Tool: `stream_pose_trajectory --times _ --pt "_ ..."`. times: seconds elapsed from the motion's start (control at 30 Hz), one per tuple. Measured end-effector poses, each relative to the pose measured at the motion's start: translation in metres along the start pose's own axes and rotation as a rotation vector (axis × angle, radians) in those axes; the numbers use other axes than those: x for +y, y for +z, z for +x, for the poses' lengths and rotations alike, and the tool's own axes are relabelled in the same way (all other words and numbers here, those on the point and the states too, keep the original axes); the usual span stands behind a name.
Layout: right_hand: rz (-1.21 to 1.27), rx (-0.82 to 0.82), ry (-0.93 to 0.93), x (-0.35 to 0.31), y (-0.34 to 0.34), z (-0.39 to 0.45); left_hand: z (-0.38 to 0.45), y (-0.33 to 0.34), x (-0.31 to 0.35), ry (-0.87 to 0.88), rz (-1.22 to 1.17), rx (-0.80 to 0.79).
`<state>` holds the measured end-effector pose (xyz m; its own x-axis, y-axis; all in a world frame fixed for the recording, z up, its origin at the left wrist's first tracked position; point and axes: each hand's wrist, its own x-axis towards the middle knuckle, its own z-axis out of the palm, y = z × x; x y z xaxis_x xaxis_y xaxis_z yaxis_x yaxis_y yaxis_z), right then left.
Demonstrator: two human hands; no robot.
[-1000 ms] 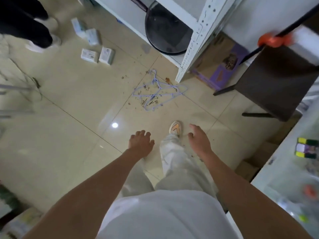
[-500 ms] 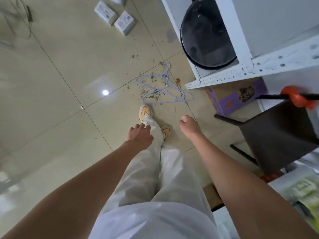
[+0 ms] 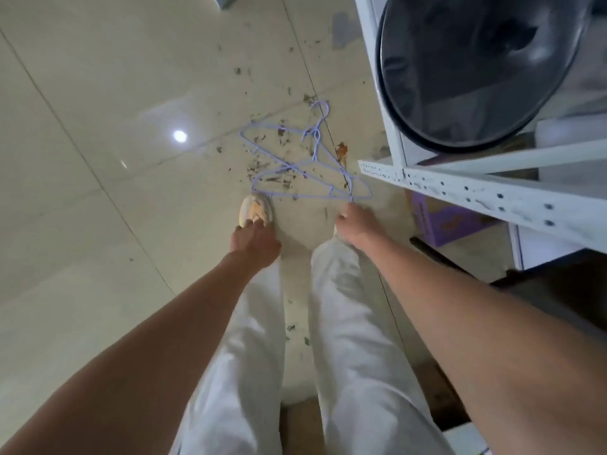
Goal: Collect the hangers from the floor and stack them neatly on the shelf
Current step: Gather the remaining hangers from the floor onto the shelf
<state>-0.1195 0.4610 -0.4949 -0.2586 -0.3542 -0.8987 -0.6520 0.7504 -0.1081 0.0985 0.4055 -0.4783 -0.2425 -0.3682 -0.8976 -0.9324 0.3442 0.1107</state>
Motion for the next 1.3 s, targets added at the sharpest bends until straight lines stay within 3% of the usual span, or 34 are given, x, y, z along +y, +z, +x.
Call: stream_pose_trajectory --times 0.17,0.47,0.7,0.8,0.93,1.13,1.3 --pt "-0.161 0.01 -0.038 0.005 0.006 0.095 0.094 0.024 0.034 -0.125 -0.411 -0.003" --pt "-0.155 0.157 -0.032 0.013 0.047 0.275 0.267 0.089 0.055 -0.127 -0.542 0.002" --pt "-0.068 0.367 0.006 0.016 0.068 0.364 0.36 0.116 0.06 -0.245 -1.305 -0.023" --pt "-0.011 0.276 0.041 0.015 0.082 0.375 0.374 0.108 0.08 -0.291 -1.617 -0.042" --pt "0.009 0.142 -0.01 0.014 0.101 0.372 0.376 0.106 0.098 -0.411 -1.812 -0.022" --pt "0.142 0.083 -0.095 0.022 0.098 0.347 0.354 0.101 0.09 -0.426 -1.811 -0.001" --pt "0.298 -0.096 0.032 0.018 0.08 0.329 0.333 0.105 0.077 -0.399 -1.765 -0.031"
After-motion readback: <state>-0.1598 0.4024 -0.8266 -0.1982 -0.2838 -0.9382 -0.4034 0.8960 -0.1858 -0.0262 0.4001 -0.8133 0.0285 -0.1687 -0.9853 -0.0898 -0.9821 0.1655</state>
